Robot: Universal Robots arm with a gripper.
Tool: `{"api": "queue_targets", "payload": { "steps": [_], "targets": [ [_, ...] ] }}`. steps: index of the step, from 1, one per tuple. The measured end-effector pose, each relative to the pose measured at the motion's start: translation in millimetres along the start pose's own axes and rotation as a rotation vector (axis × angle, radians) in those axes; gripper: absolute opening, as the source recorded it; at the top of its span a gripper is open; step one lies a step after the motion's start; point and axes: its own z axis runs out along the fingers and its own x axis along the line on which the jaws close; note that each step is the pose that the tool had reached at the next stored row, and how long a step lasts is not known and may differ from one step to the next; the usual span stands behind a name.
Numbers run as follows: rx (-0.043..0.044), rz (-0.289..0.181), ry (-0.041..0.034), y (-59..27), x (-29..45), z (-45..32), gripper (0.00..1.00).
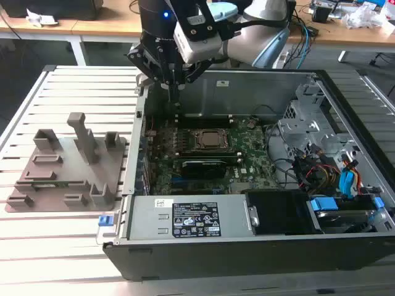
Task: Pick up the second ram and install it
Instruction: 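Reach for the second ram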
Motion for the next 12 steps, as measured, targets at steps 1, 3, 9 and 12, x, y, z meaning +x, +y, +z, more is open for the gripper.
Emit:
{"api": "queue_targets", "payload": {
  "steps": [1, 3, 9, 12],
  "targets": [
    [0.0001, 0.0, 0.0, -0.3, 4.5, -0.2, 0.11],
    [0.0, 0.0, -0.0001, -1.3, 17.5, -0.5, 0.11],
    [-0.0001, 0.0, -0.0001, -4.1, 53.9, -0.5, 0.11],
    [-0.0001, 0.0, -0.0002, -5.4, 72.2, -1.0, 0.11]
  ]
}}
